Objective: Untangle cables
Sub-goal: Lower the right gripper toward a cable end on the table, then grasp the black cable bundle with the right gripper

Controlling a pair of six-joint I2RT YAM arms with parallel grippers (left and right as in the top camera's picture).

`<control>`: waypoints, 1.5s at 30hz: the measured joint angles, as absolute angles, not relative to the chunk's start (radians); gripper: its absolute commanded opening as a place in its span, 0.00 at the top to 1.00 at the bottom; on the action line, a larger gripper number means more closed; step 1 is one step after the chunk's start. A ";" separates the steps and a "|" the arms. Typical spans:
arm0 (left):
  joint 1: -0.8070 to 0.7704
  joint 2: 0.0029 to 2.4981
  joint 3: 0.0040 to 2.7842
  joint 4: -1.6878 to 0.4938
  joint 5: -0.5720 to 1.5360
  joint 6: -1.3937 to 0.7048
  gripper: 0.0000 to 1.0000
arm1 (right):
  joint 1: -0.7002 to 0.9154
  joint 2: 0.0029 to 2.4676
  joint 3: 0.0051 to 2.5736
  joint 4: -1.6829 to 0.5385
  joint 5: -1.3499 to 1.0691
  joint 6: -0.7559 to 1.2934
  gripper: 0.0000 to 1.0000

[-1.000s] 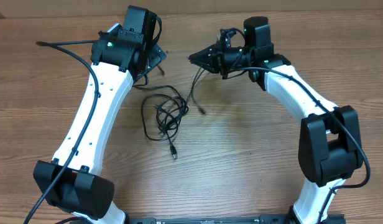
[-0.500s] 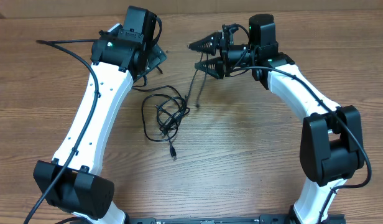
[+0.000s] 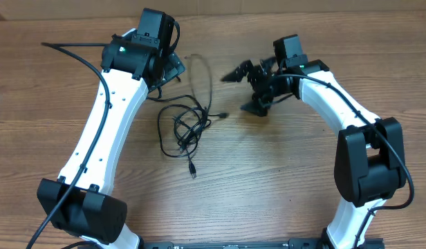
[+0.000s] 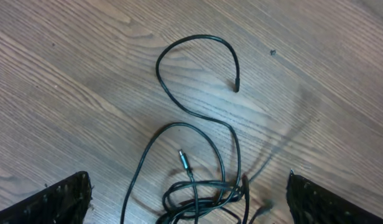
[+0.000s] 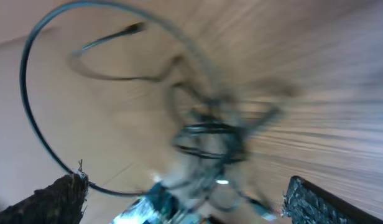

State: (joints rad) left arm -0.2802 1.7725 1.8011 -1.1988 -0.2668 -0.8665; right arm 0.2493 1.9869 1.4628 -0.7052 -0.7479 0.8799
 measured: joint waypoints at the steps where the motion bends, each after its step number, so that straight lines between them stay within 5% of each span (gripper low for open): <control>1: -0.280 1.773 1.801 -1.200 -0.267 -0.864 0.00 | 0.249 1.987 1.463 -0.738 -0.729 0.862 0.00; 22: -0.280 1.773 1.801 -1.201 -0.267 -0.860 0.00 | 0.410 1.987 1.463 -0.887 -0.501 0.396 0.00; 45: -0.280 1.773 1.801 -1.201 -0.267 -0.860 0.00 | 0.558 2.007 1.463 -0.705 -0.150 0.389 0.02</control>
